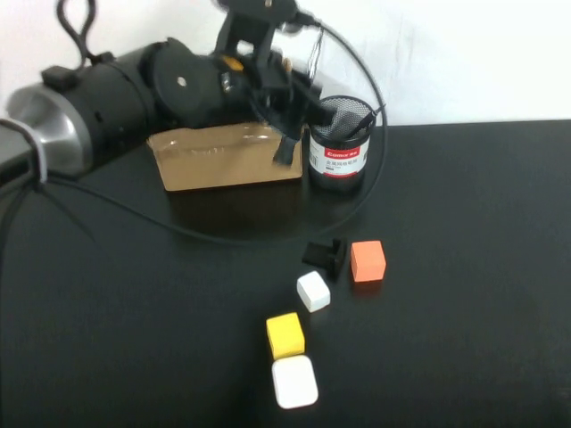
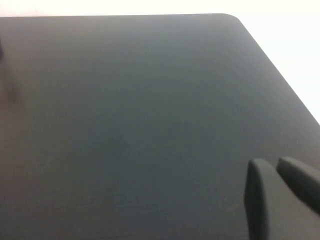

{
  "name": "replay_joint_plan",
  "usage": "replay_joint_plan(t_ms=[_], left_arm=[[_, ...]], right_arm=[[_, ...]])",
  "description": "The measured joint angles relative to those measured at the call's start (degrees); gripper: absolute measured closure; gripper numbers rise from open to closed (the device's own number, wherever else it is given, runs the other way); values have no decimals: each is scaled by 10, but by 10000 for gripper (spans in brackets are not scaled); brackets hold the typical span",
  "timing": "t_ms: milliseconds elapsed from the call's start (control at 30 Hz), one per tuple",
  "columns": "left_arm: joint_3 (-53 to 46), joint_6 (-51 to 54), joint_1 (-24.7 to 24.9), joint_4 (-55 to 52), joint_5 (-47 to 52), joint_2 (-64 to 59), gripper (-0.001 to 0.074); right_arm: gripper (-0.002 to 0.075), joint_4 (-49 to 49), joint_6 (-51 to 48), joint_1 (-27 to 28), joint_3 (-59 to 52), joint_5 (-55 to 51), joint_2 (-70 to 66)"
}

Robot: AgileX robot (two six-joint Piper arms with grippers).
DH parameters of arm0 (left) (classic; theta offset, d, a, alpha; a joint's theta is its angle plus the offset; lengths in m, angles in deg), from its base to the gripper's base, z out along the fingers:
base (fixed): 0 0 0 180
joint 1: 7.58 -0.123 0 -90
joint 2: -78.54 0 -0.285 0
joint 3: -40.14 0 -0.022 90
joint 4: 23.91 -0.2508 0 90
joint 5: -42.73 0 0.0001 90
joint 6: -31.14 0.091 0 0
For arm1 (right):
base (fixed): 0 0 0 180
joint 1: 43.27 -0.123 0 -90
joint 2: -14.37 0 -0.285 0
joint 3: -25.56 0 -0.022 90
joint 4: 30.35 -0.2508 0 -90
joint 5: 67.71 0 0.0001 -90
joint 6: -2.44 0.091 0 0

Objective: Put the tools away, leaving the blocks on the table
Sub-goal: Place the picked object into the round holder

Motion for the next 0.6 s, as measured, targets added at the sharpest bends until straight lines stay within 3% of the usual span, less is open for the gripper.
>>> replay_joint_plan(t_ms=[200,333,600], left_arm=[[0,-5,24,9,-221,-31,572],[0,-75,31,-22,-320,-63,572],[10,-315,34,-301,-447,-140,572]], right_arm=[[732,0,0,0,0,0,0],[732,0,0,0,0,0,0],[732,0,0,0,0,0,0]])
